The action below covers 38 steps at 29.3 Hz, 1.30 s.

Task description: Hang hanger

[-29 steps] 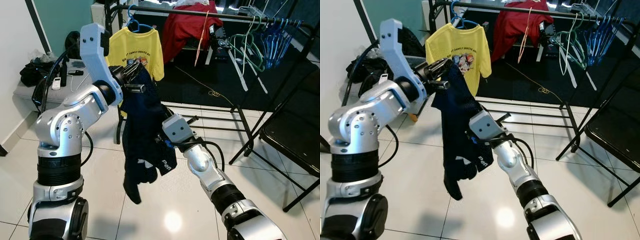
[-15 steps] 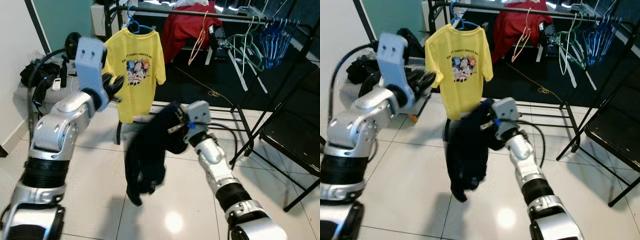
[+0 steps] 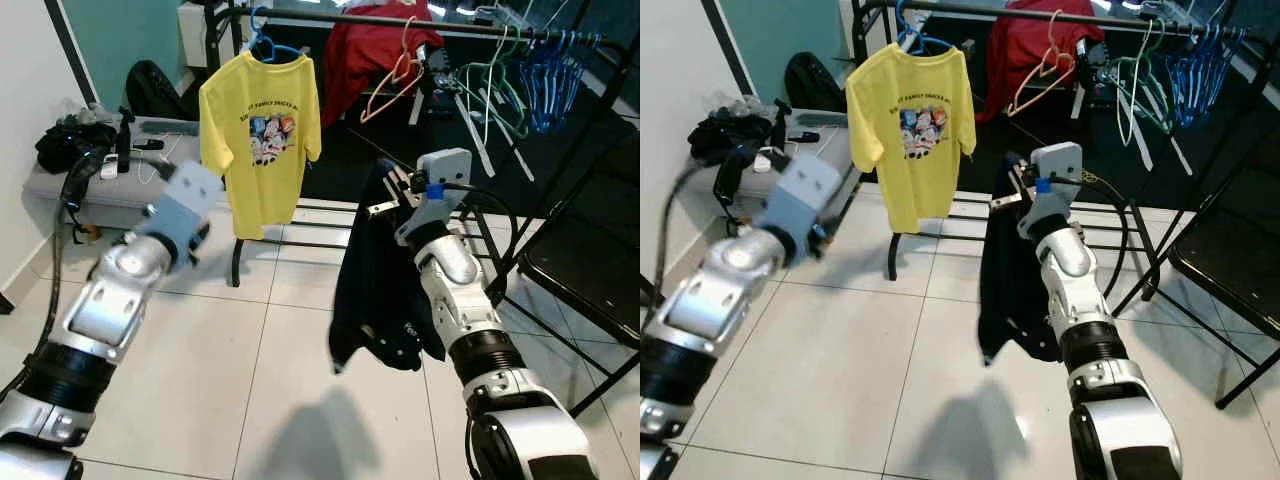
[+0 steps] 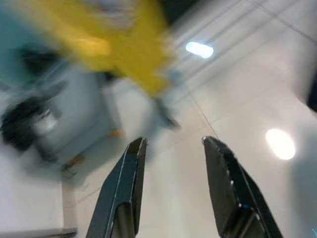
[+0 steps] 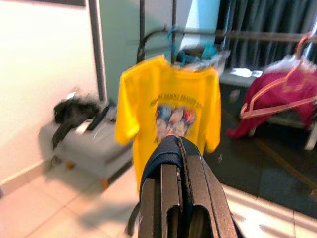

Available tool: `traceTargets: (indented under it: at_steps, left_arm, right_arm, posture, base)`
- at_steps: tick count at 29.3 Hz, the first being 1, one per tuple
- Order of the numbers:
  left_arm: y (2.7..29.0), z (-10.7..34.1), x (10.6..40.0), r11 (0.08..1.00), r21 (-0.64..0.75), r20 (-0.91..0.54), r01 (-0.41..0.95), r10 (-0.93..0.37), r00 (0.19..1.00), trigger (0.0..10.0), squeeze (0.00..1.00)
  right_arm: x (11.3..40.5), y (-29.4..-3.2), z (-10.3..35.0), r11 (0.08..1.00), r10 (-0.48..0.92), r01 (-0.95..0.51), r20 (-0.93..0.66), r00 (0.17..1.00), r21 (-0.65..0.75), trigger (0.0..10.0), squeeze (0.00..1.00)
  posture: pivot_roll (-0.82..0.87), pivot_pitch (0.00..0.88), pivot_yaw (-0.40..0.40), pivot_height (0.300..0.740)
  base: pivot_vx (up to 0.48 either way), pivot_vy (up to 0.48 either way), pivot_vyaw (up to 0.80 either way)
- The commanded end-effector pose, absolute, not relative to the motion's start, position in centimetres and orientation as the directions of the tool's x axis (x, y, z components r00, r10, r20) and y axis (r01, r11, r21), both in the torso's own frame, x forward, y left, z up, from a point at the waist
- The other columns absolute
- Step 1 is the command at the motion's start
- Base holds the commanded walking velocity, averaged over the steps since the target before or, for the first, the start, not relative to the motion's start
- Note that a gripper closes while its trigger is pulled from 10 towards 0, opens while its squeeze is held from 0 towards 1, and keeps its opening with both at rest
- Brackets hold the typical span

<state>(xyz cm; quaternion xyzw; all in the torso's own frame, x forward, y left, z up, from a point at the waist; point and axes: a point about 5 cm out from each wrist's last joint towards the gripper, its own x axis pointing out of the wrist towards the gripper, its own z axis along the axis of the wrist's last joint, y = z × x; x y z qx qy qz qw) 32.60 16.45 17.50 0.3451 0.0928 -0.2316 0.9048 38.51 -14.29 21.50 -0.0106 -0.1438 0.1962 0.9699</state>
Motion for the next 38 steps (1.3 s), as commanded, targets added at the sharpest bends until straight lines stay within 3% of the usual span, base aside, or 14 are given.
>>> traceTargets:
  at_steps: [1, 2, 7, 9, 14, 15, 16, 17, 19, 20, 21, 23, 25, 38]
  left_arm:
    - [15.3, 16.3, 31.7, 0.572, 0.58, -0.387, 0.58, -0.434, 0.814, 10.0, 0.0]
    - [14.3, 15.4, 31.0, 0.536, 0.558, -0.408, 0.634, -0.489, 0.771, 10.0, 0.0]
    - [13.5, 15.1, 30.7, 0.53, 0.541, -0.395, 0.653, -0.525, 0.754, 10.0, 0.0]
    - [12.0, 14.7, 30.6, 0.555, 0.481, -0.367, 0.678, -0.575, 0.731, 10.0, 0.0]
    - [11.4, 14.6, 30.7, 0.579, 0.437, -0.352, 0.688, -0.594, 0.723, 10.0, 0.0]
    - [10.8, 14.3, 31.0, 0.607, 0.402, -0.337, 0.685, -0.598, 0.727, 10.0, 0.0]
    - [10.4, 13.8, 31.2, 0.599, 0.405, -0.347, 0.691, -0.599, 0.722, 10.0, 0.0]
    - [10.4, 13.8, 31.2, 0.599, 0.405, -0.347, 0.691, -0.599, 0.722, 10.0, 0.0]
    - [10.1, 13.4, 31.4, 0.579, 0.423, -0.363, 0.697, -0.596, 0.716, 10.0, 0.0]
    - [10.0, 13.4, 31.4, 0.572, 0.428, -0.367, 0.7, -0.598, 0.713, 10.0, 0.0]
    - [10.0, 13.4, 31.4, 0.572, 0.428, -0.367, 0.7, -0.598, 0.713, 10.0, 0.0]
    - [10.4, 13.2, 31.3, 0.55, 0.459, -0.387, 0.697, -0.583, 0.715, 10.0, 0.0]
    - [10.9, 12.9, 31.2, 0.538, 0.477, -0.404, 0.695, -0.568, 0.717, 10.0, 0.0]
    - [13.7, 11.4, 30.4, 0.522, 0.51, -0.477, 0.684, -0.489, 0.73, 10.0, 0.0]
  right_arm:
    - [38.6, -14.1, 23.3, 0.915, 0.397, -0.397, 0.317, 0.862, -0.067, 0.0, 0.0]
    - [38.7, -14.3, 24.0, 0.92, 0.378, -0.391, 0.327, 0.866, -0.028, 0.0, 0.0]
    - [38.7, -14.5, 24.6, 0.92, 0.366, -0.392, 0.341, 0.866, 0.007, 0.0, 0.0]
    - [38.4, -13.9, 25.6, 0.891, 0.4, -0.45, 0.369, 0.839, 0.059, 0.0, 0.0]
    - [38.2, -13.5, 26.1, 0.871, 0.424, -0.485, 0.381, 0.822, 0.078, 0.0, 0.0]
    - [37.9, -12.7, 26.6, 0.822, 0.512, -0.568, 0.378, 0.771, 0.043, 0.0, 0.0]
    - [37.2, -11.6, 26.7, 0.741, 0.666, -0.652, 0.299, 0.683, -0.163, 0.0, 0.0]
    - [37.2, -11.6, 26.7, 0.741, 0.666, -0.652, 0.299, 0.683, -0.163, 0.0, 0.0]
    - [36.3, -11.0, 25.0, 0.465, 0.818, -0.688, -0.027, 0.574, -0.557, 0.0, 0.0]
    - [36.1, -11.2, 24.3, 0.354, 0.816, -0.68, -0.143, 0.56, -0.642, 0.0, 0.0]
    - [36.1, -11.2, 24.3, 0.354, 0.816, -0.68, -0.143, 0.56, -0.642, 0.0, 0.0]
    - [36.5, -12.7, 24.0, 0.233, 0.78, -0.681, -0.284, 0.557, -0.694, 0.0, 0.0]
    - [36.9, -14.0, 24.0, 0.173, 0.742, -0.687, -0.364, 0.562, -0.706, 0.0, 0.0]
    - [37.5, -17.4, 24.2, 0.057, 0.604, -0.734, -0.562, 0.565, -0.676, 0.0, 0.0]
  posture:
    - [-0.02, 0.1, -0.012, 0.74]
    - [-0.02, 0.099, -0.011, 0.74]
    - [-0.02, 0.099, -0.011, 0.74]
    - [-0.03, 0.094, -0.015, 0.74]
    - [-0.03, 0.094, -0.015, 0.74]
    - [-0.04, 0.09, -0.008, 0.74]
    - [-0.05, 0.09, -0.005, 0.74]
    - [-0.05, 0.09, -0.005, 0.74]
    - [-0.05, 0.088, -0.005, 0.74]
    - [-0.05, 0.088, -0.005, 0.74]
    - [-0.05, 0.088, -0.005, 0.74]
    - [-0.05, 0.089, -0.019, 0.74]
    - [-0.06, 0.092, -0.025, 0.74]
    - [-0.06, 0.107, -0.053, 0.74]
  base:
    - [0.0, 0.0, 0.0]
    - [0.0, 0.0, 0.0]
    - [0.0, 0.0, 0.0]
    - [0.0, 0.0, 0.0]
    - [0.0, 0.0, 0.0]
    - [0.0, 0.0, 0.0]
    - [0.0, 0.0, 0.0]
    - [0.0, 0.0, 0.0]
    - [0.0, 0.0, 0.0]
    - [0.0, 0.0, 0.0]
    - [0.0, 0.0, 0.0]
    - [0.0, 0.0, 0.0]
    - [0.0, 0.0, 0.0]
    - [0.0, 0.0, 0.0]
